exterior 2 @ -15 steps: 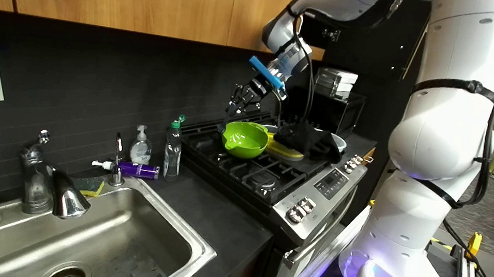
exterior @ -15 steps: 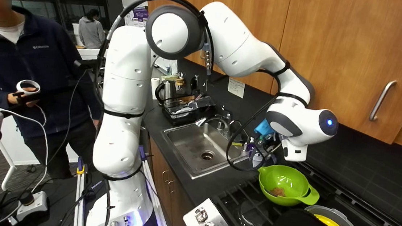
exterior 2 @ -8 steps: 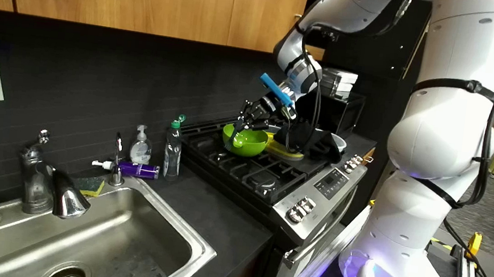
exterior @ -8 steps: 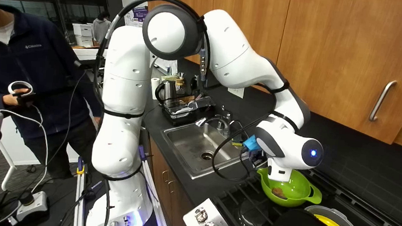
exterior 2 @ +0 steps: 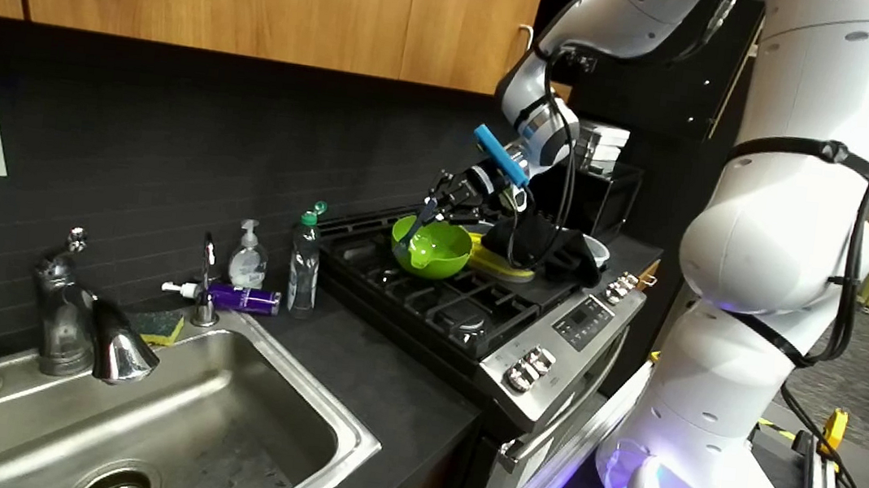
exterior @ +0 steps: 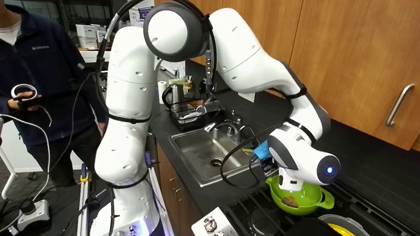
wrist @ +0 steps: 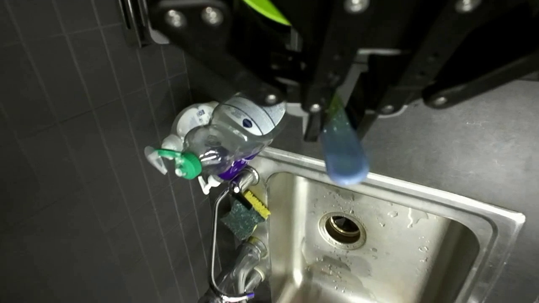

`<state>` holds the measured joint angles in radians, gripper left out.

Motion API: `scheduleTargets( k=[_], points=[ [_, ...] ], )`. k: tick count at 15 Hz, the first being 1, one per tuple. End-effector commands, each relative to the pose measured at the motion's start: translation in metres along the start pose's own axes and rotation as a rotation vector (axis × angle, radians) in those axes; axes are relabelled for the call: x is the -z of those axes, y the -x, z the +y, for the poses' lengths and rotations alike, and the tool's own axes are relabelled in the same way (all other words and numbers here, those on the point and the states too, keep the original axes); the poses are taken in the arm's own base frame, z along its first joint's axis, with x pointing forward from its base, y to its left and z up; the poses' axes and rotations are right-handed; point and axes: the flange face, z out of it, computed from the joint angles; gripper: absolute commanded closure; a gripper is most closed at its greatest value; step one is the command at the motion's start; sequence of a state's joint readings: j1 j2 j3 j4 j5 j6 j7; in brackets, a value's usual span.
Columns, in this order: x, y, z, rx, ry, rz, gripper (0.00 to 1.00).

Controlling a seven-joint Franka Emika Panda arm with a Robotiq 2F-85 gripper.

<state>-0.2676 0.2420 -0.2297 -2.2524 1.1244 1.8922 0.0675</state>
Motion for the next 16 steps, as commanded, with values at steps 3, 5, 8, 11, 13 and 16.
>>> scheduleTargets(
  k=[3, 5, 8, 11, 13, 16],
  points=[
    [0.023, 0.005, -0.009, 0.022, -0.07, -0.111, 0.95],
    [0.028, 0.0, -0.006, 0.008, -0.084, -0.132, 0.95],
    [0.034, -0.008, 0.001, -0.019, -0.101, -0.151, 0.95],
    [0.036, -0.016, 0.007, -0.039, -0.12, -0.179, 0.95],
    [0.034, -0.019, 0.008, -0.044, -0.134, -0.204, 0.95],
    [0.031, -0.027, 0.007, -0.054, -0.148, -0.235, 0.95]
  ],
)
